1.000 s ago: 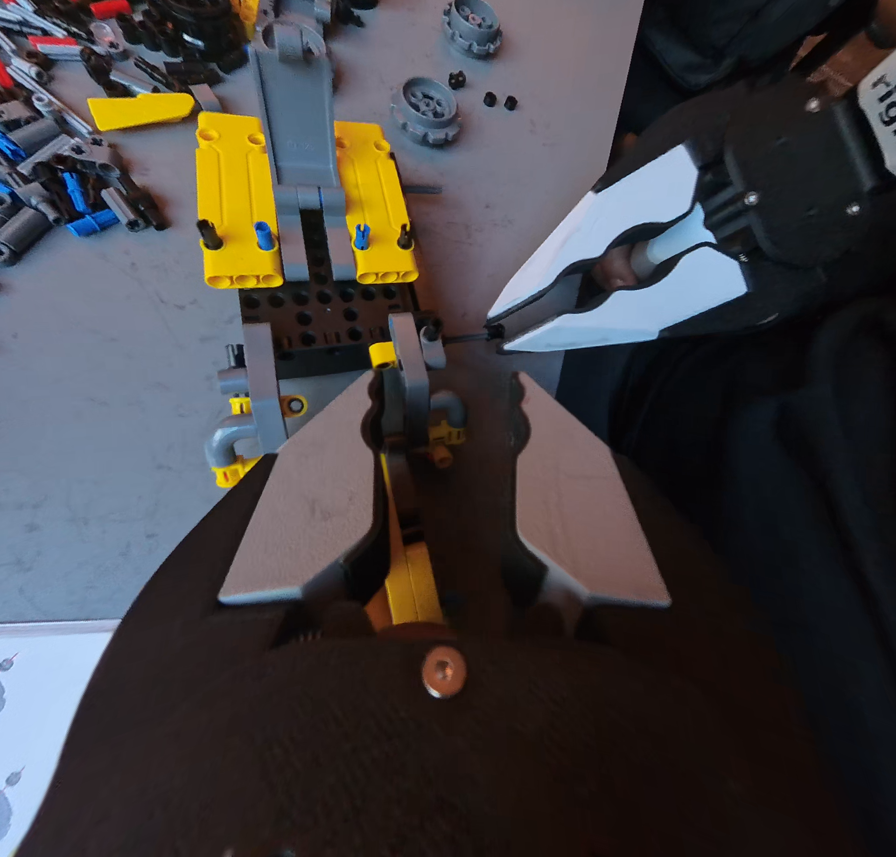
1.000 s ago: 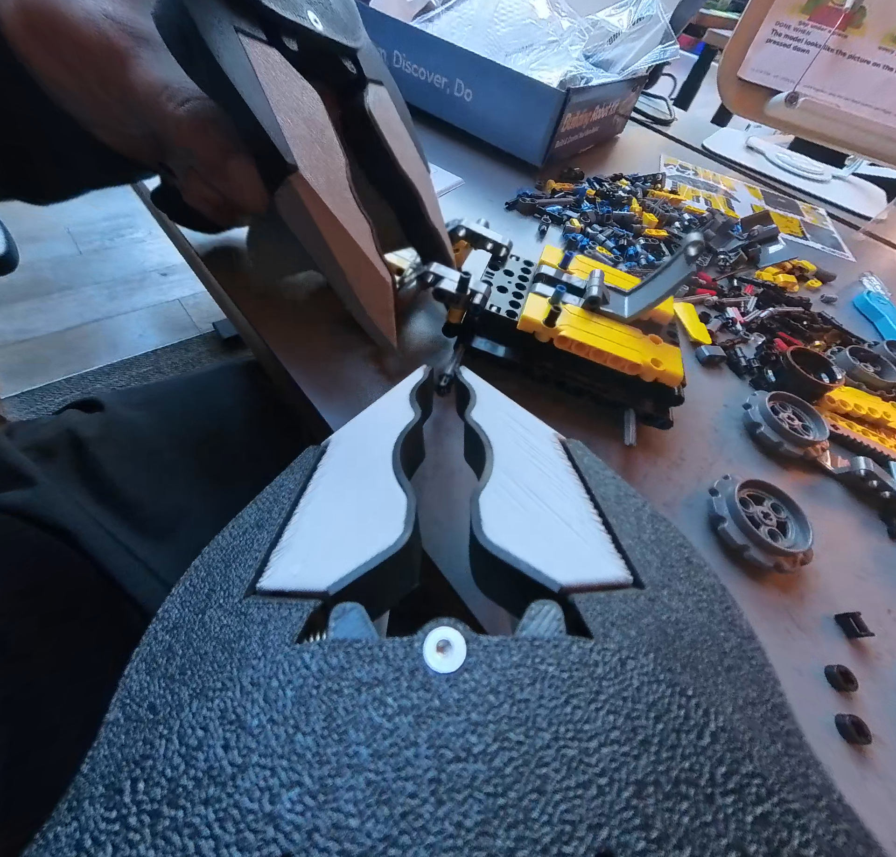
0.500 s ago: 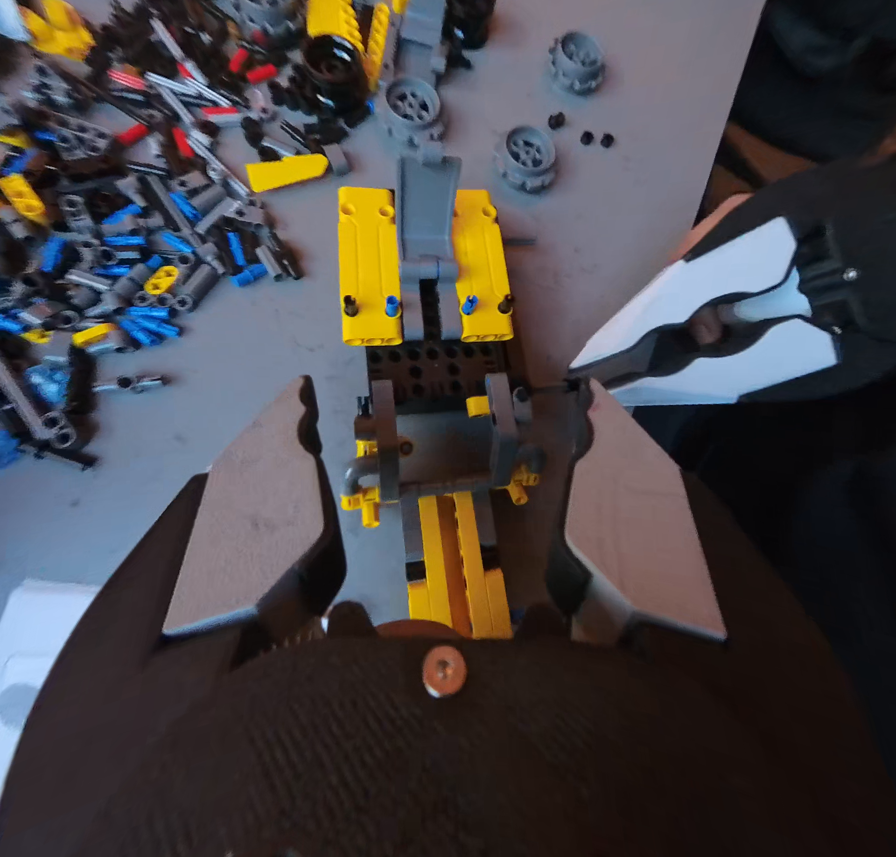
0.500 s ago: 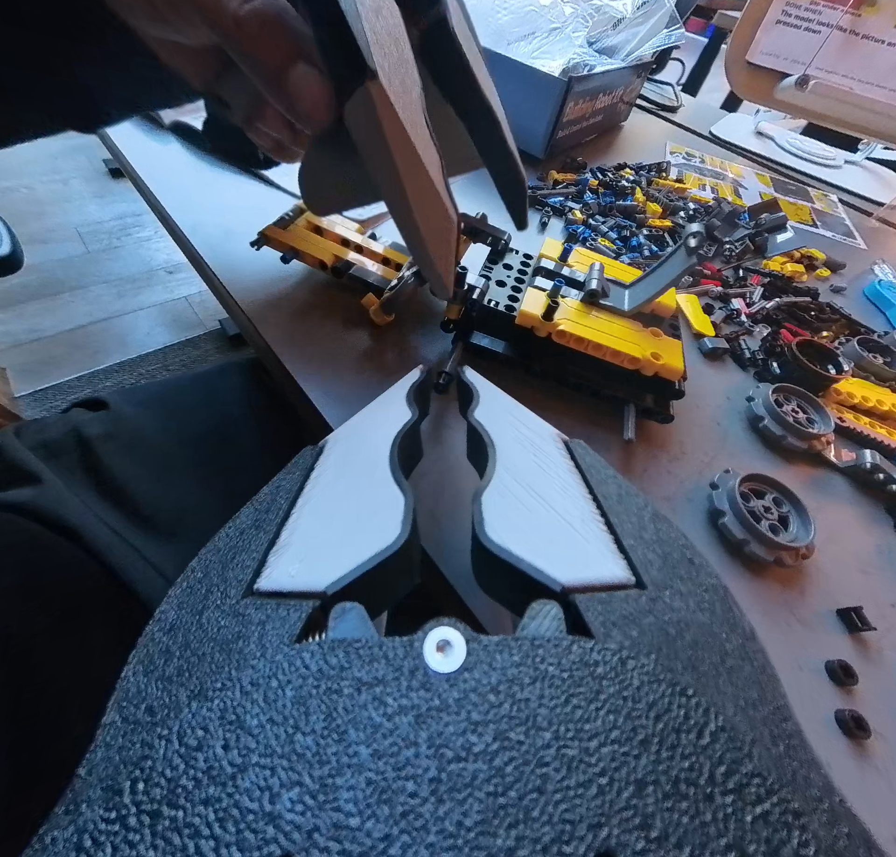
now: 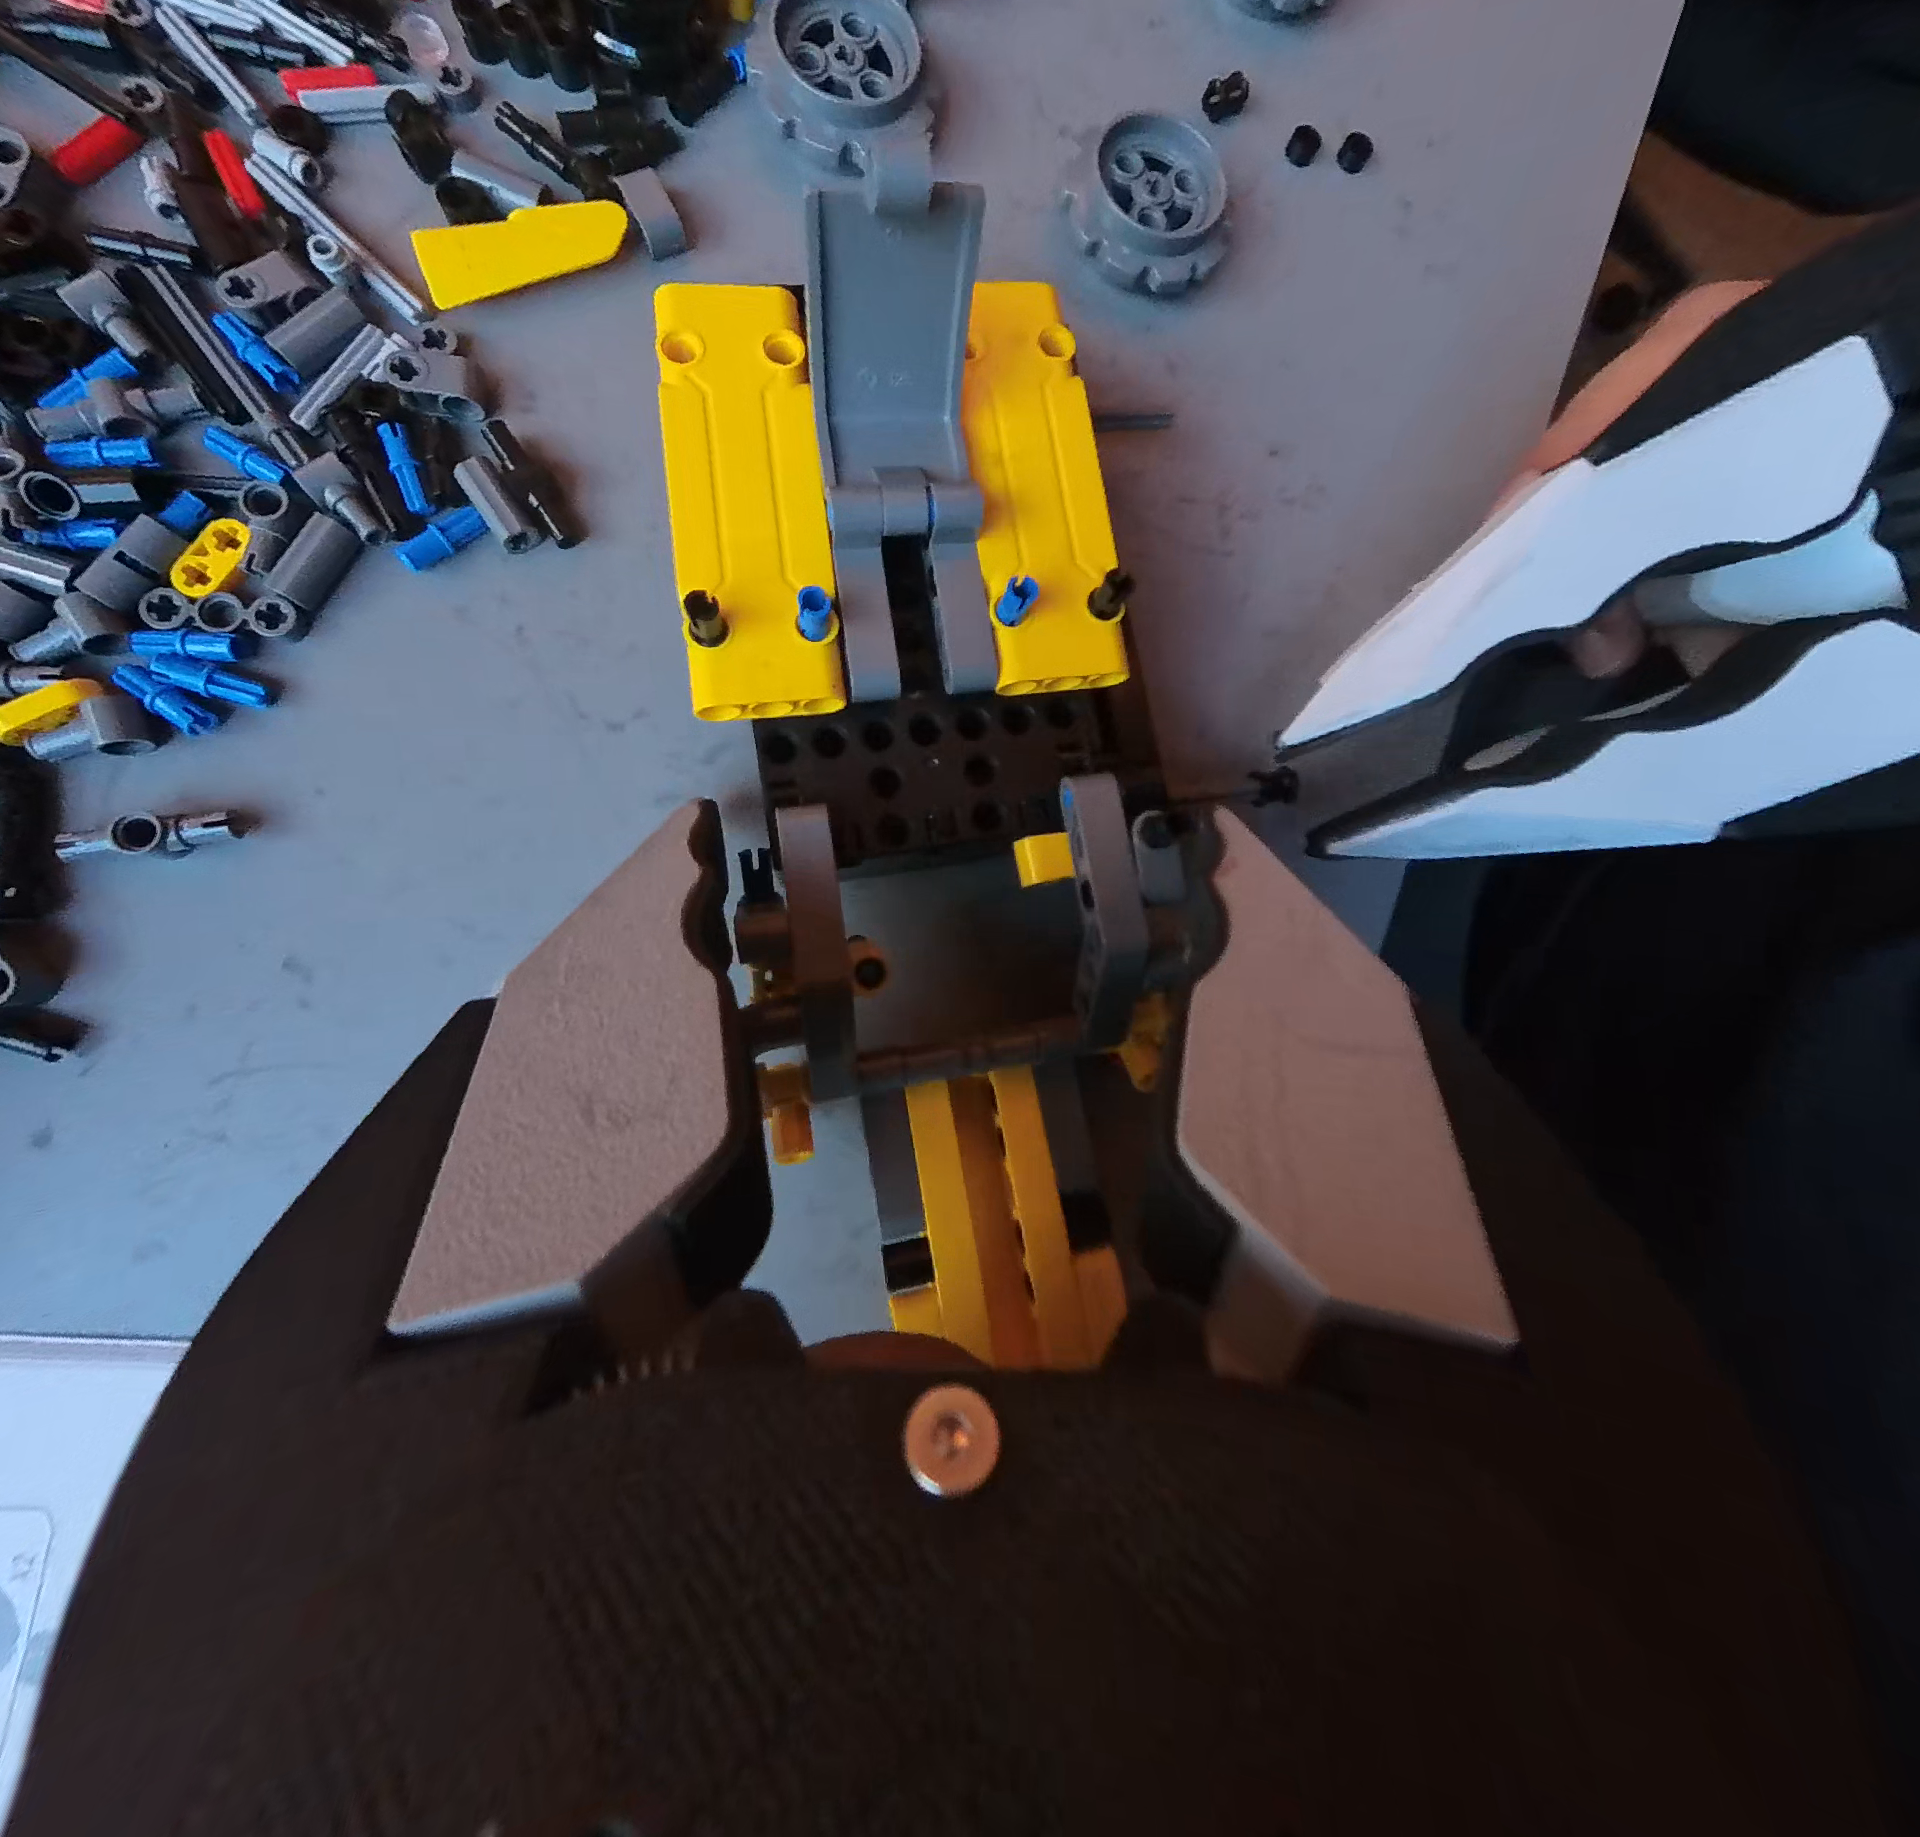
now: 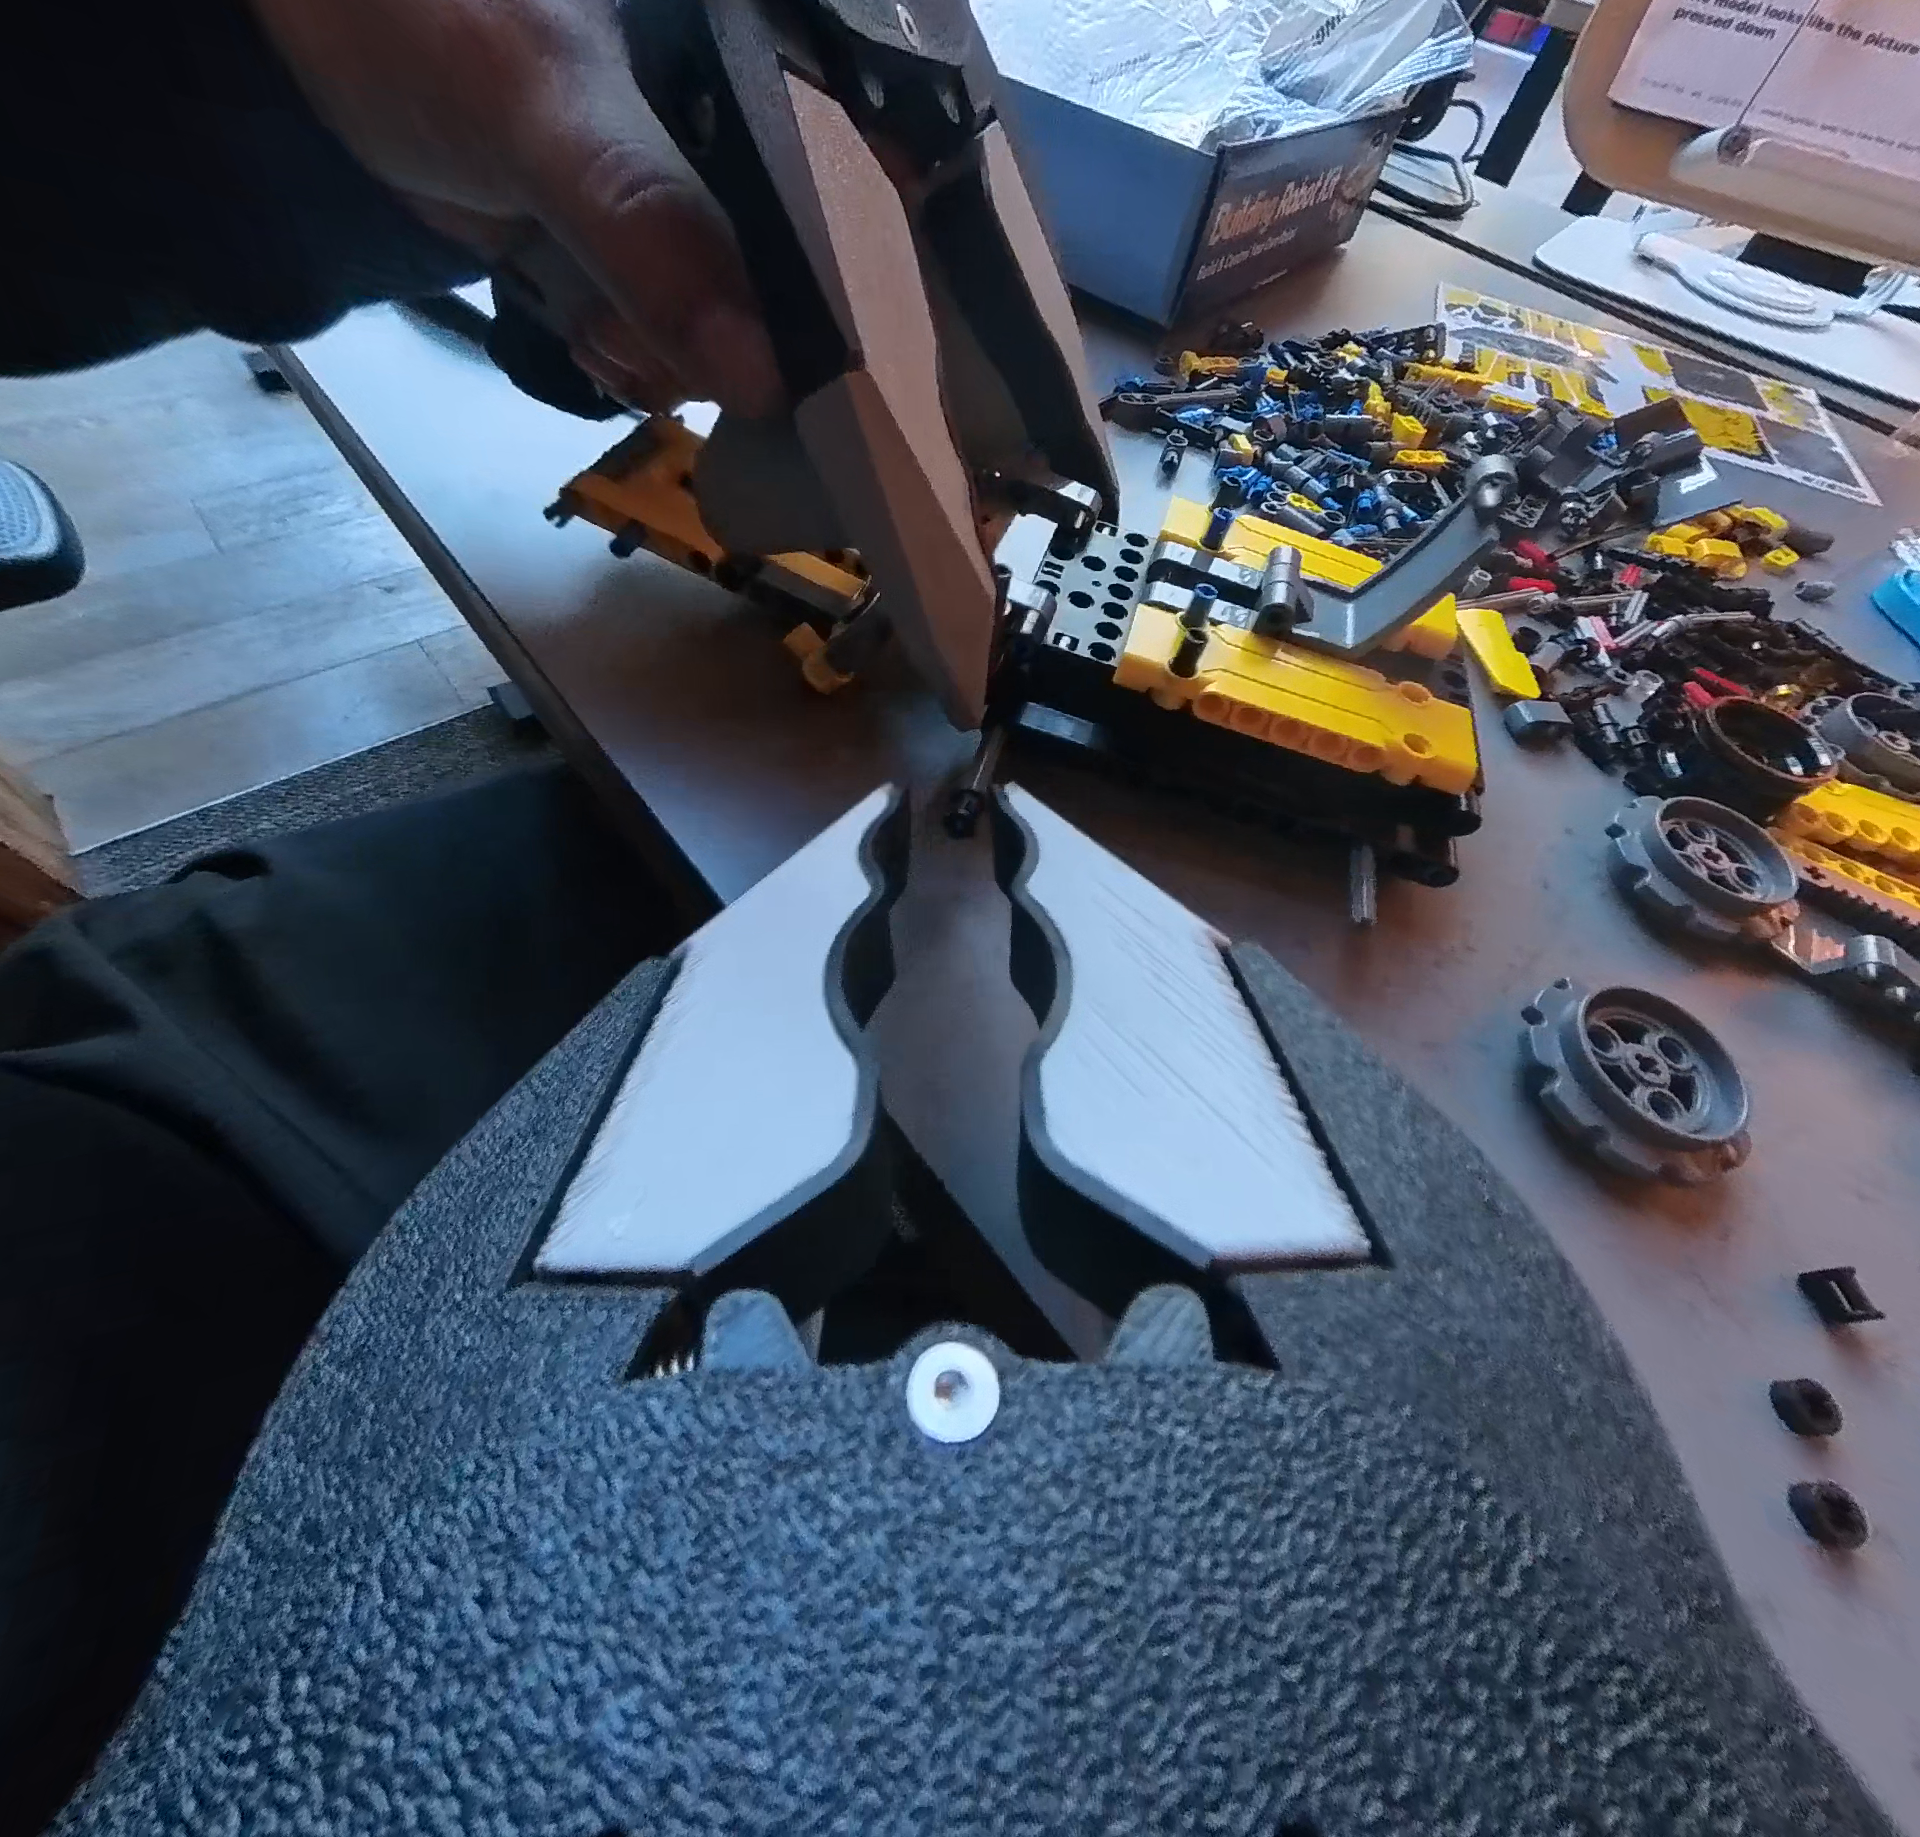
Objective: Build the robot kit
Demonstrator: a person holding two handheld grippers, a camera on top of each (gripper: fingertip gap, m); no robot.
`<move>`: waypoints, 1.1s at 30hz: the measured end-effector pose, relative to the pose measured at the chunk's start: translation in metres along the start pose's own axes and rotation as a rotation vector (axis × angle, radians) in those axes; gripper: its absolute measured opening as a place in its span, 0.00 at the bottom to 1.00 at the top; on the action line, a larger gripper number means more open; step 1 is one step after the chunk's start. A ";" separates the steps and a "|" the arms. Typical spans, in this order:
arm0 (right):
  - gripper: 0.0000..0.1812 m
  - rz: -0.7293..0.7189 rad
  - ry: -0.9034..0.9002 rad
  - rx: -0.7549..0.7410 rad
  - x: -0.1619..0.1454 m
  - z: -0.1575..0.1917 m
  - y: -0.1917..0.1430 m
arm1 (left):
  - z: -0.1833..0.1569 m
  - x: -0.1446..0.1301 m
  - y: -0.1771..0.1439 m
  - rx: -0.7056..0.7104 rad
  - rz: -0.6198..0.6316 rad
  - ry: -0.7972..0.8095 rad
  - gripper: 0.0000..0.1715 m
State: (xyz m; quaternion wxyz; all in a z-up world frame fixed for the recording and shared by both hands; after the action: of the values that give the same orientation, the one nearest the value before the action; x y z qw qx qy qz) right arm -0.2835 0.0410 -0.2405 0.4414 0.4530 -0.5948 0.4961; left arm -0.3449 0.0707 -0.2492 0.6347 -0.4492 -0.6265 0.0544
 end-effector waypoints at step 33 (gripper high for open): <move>0.04 0.063 -0.026 -0.049 -0.006 -0.011 -0.004 | -0.009 0.009 0.015 0.086 0.028 -0.020 0.47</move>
State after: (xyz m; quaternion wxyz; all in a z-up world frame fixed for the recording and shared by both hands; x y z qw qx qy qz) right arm -0.2775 0.0526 -0.2447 0.4287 0.4294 -0.6264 0.4893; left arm -0.3280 0.0808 -0.2508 0.6462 -0.4297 -0.6236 0.0946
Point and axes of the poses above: each gripper's, where its closed fingertips meet, y out along the fingers, x out of its top, z = x × y across the jaws, the point moved 1 cm from there along -y, back along the fingers, and after that the axes turned 10 degrees about -z, right-handed, at the moved point
